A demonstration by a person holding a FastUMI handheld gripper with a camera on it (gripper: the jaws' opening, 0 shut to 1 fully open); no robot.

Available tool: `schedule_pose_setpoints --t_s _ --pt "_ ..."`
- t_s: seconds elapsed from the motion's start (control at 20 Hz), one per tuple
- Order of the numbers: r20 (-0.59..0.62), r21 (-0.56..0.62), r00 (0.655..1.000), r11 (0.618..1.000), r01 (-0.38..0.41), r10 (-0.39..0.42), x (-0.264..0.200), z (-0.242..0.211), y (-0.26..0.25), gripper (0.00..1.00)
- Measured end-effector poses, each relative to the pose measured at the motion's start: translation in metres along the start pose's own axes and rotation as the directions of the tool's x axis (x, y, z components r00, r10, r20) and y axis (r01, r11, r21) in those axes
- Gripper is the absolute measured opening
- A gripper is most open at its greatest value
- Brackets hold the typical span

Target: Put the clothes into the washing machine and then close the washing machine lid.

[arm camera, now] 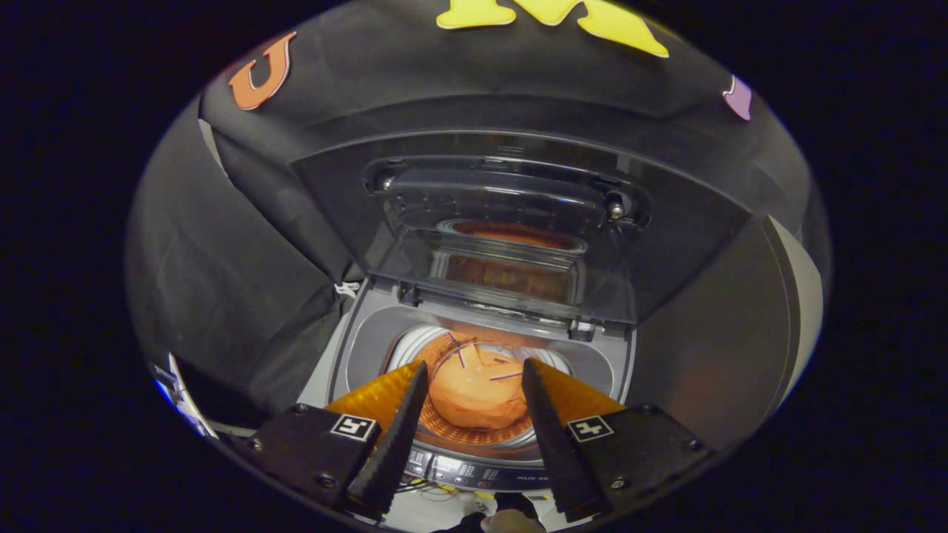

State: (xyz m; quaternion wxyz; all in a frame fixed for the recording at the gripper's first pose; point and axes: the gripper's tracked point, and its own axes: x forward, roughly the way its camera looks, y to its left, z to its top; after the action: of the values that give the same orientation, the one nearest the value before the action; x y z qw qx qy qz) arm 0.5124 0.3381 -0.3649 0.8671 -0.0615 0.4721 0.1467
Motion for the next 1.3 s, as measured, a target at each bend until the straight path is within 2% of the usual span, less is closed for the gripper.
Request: schedule_pose_setpoints --t_s 0.55,0.8,1.3 --pt "0.066 -0.008 0.998 1.0 -0.017 0.018 -0.031 0.015 0.007 0.8" --pt "0.162 -0.03 0.987 0.999 -0.012 0.016 -0.065 0.044 0.009 0.8" --pt "0.333 0.031 0.943 0.999 -0.031 0.019 -0.116 0.123 0.013 0.8"
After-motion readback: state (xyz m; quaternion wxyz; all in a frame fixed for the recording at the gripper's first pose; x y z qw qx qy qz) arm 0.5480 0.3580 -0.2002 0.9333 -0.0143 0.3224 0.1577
